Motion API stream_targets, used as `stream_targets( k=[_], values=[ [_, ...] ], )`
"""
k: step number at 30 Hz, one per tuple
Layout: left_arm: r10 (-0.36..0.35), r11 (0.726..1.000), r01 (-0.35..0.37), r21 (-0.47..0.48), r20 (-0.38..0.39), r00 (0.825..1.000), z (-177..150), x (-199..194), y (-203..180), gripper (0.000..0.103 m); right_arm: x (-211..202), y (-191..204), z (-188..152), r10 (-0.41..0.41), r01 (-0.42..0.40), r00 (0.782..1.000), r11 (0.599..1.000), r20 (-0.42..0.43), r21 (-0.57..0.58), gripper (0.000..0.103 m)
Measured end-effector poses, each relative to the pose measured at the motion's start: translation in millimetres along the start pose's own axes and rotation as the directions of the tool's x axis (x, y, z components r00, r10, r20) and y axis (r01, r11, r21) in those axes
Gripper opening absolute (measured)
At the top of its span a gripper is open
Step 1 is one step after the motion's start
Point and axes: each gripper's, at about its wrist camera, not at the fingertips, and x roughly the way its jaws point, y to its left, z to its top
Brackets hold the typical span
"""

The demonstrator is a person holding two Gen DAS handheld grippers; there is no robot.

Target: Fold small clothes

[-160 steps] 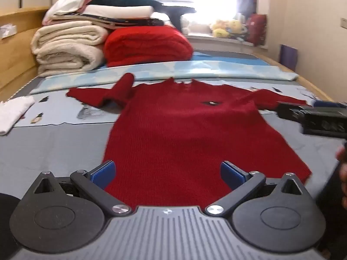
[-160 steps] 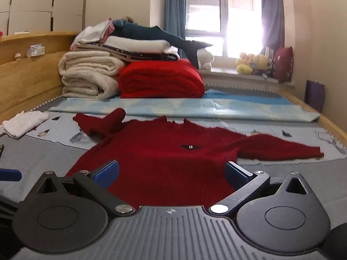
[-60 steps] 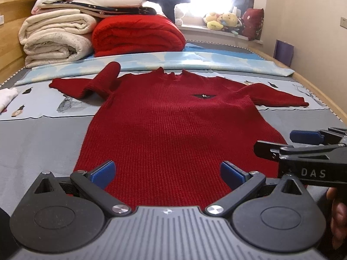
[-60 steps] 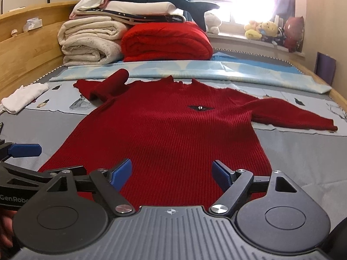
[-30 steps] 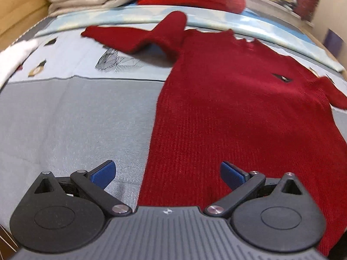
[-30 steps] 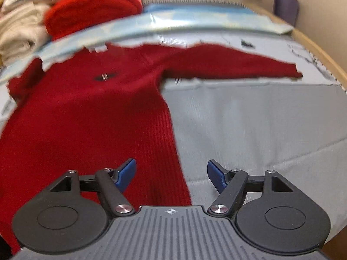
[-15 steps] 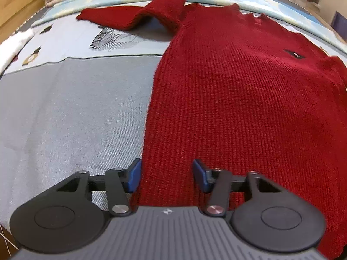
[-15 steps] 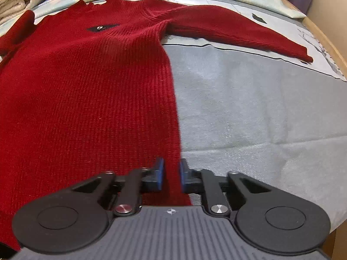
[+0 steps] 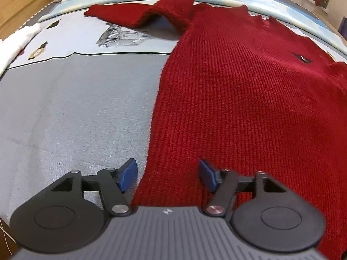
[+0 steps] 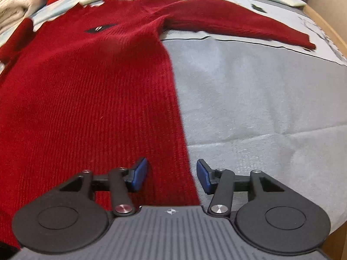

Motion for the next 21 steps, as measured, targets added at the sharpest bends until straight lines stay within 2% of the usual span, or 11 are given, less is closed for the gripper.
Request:
stream_targets(
  k=[2,3,5,7,9,12,17,19,21],
  values=[
    [-0.005,1.0,0.005,0.011,0.004,1.0,-1,1,-2,0.066,1,4,0,-0.012,0.013,1.0,0.999,0.005,-0.031,0.051],
    [-0.016,1.0,0.016,0.011,0.006,1.0,-1,1,-1,0.06,1,5,0,-0.006,0.006,1.0,0.999,0.006,-0.035,0.045],
    [-0.037,0.999,0.037,0.013,0.013,0.999,0,0,-1,0.05,0,6,1,0.005,-0.005,1.0,0.999,0.015,-0.038,0.032],
    [-0.056,0.998,0.056,0.025,0.021,0.998,0,-1,-4,0.032,-2,6,1,-0.017,0.019,0.999,0.999,0.037,-0.047,0.011],
    [-0.079,0.996,0.078,0.04,0.031,0.996,-1,-3,-9,0.024,-4,0,3,-0.015,0.016,0.999,1.0,0.047,-0.02,0.011],
    [-0.094,0.994,0.091,0.062,0.039,0.995,-2,-6,-15,0.023,-10,-6,3,-0.043,0.044,0.995,0.999,0.086,-0.006,0.01],
    [-0.16,0.983,0.156,0.092,0.037,0.986,-5,-10,-22,0.023,-19,-15,2,-0.148,0.145,0.979,0.989,0.138,0.03,0.009],
    [-0.148,0.982,0.142,0.124,0.044,0.988,-6,-11,-26,0.022,-14,-18,3,-0.173,0.169,0.977,0.985,0.127,0.042,0.008],
    [-0.127,0.984,0.122,0.126,0.036,0.991,-7,-9,-25,0.022,-4,-16,2,-0.148,0.146,0.986,0.989,0.079,0.025,0.008]
  ],
)
